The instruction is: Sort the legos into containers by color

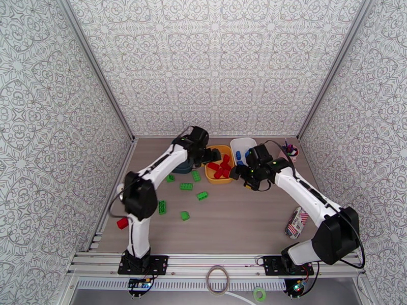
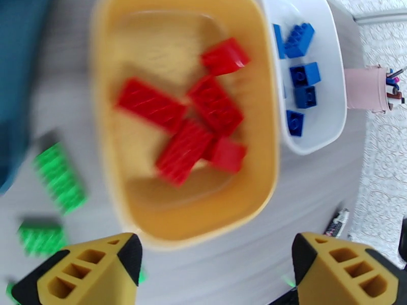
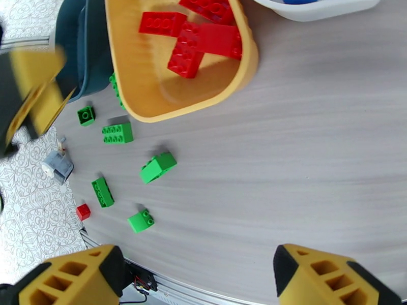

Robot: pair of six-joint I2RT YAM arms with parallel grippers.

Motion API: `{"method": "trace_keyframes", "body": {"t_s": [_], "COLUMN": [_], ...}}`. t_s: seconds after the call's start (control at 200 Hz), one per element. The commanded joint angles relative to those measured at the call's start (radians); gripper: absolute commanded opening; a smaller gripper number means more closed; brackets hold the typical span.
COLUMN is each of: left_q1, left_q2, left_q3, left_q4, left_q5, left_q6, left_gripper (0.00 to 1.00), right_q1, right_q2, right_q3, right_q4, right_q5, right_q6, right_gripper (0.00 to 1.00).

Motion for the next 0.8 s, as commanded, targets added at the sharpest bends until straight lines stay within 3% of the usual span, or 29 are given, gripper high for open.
{"method": "trace_keyframes", "body": {"t_s": [0.0, 0.23, 0.45, 0.6, 0.795], "left_q1": [0.014, 0.075, 0.209, 0.393, 0.724], "left_q2": [-0.137, -0.375, -0.553, -0.662, -0.802], "left_q3": [-0.111, -0.356, -0.527, -0.654, -0.813], "left_q4": [-0.069, -0.185, -0.328, -0.352, -0.285], "left_q5": [-0.183, -0.339, -0.411, -0.397, -0.300], "left_q6": [-0.027, -0.171, -0.312, -0.348, -0.335], "left_gripper": [0.88, 0.99, 0.99, 0.99, 0.99], "right_q1": [0.051, 0.199, 0.333, 0.396, 0.420], "right_q2": [0.019, 0.064, 0.117, 0.148, 0.130], "right_q3": [0.053, 0.101, 0.150, 0.185, 0.168], "right_q4": [-0.023, -0.030, -0.029, -0.051, -0.057], "right_q5": [-0.004, 0.038, 0.075, 0.090, 0.098], "right_q6": [-0.029, -0.039, -0.036, -0.044, -0.034], "right_gripper": [0.82, 0.82, 0.82, 0.82, 0.82]}}
